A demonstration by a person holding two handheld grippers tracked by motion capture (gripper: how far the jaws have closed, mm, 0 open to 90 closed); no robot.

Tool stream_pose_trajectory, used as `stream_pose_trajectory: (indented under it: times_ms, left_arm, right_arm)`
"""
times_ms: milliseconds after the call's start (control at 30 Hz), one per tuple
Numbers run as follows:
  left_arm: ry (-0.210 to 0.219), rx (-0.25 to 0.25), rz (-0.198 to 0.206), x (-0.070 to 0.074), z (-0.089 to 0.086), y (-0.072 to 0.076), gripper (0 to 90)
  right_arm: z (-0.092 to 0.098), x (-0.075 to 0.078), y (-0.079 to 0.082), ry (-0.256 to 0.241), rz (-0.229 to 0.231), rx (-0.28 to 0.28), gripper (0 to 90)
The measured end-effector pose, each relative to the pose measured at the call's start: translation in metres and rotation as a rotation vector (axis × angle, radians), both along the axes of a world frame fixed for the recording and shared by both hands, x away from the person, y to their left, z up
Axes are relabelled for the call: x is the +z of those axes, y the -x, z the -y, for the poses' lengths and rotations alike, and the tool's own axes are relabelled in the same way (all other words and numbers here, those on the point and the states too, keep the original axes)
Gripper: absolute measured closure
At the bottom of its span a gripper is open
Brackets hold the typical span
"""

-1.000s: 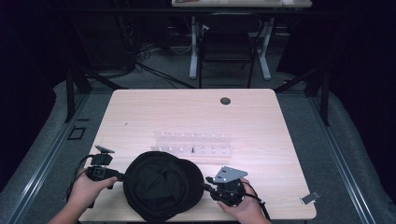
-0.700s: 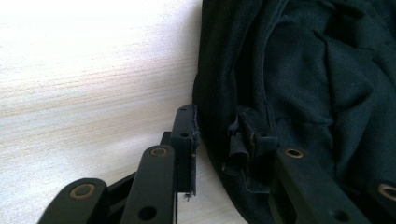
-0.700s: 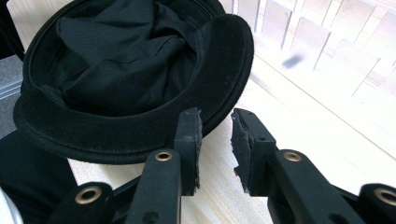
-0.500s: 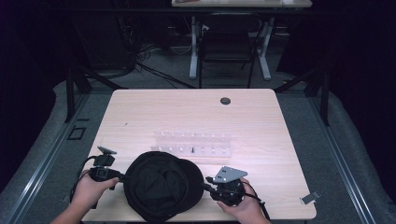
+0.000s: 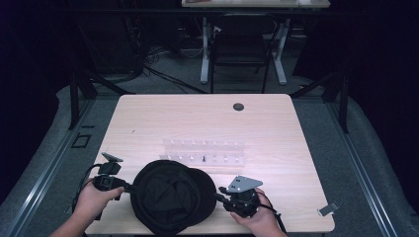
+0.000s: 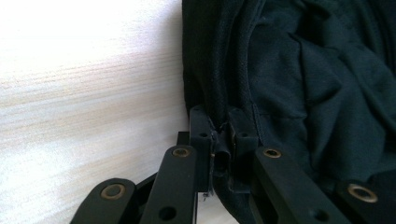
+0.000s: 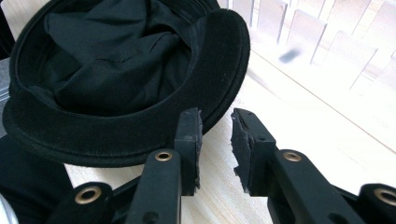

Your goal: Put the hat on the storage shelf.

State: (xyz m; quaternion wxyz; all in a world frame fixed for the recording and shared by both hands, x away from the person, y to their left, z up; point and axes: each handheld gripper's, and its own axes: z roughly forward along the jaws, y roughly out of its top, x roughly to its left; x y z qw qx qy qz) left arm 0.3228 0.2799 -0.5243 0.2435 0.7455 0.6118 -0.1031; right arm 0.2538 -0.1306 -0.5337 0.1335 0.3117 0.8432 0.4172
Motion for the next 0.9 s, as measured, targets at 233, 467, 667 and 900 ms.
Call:
stream_pose_trajectory:
  times_ms: [233, 467, 667, 900]
  left_arm:
    - [0.058, 0.018, -0.015, 0.009, -0.004, 0.001, 83.9]
    - [0.130, 0.021, -0.039, 0.020, -0.009, 0.000, 83.9]
    - [0.193, 0.037, -0.055, 0.027, -0.011, 0.000, 84.0]
    - [0.246, 0.038, -0.059, 0.037, -0.010, 0.000, 84.3]
  right_arm:
    - [0.001, -0.001, -0.001, 0.001, -0.003, -0.006, 71.2]
    - [0.002, -0.001, -0.001, -0.002, -0.006, -0.007, 70.0]
    - [0.004, 0.000, -0.002, -0.005, -0.002, -0.012, 69.7]
    - [0.007, 0.000, -0.003, -0.010, -0.002, -0.024, 69.5]
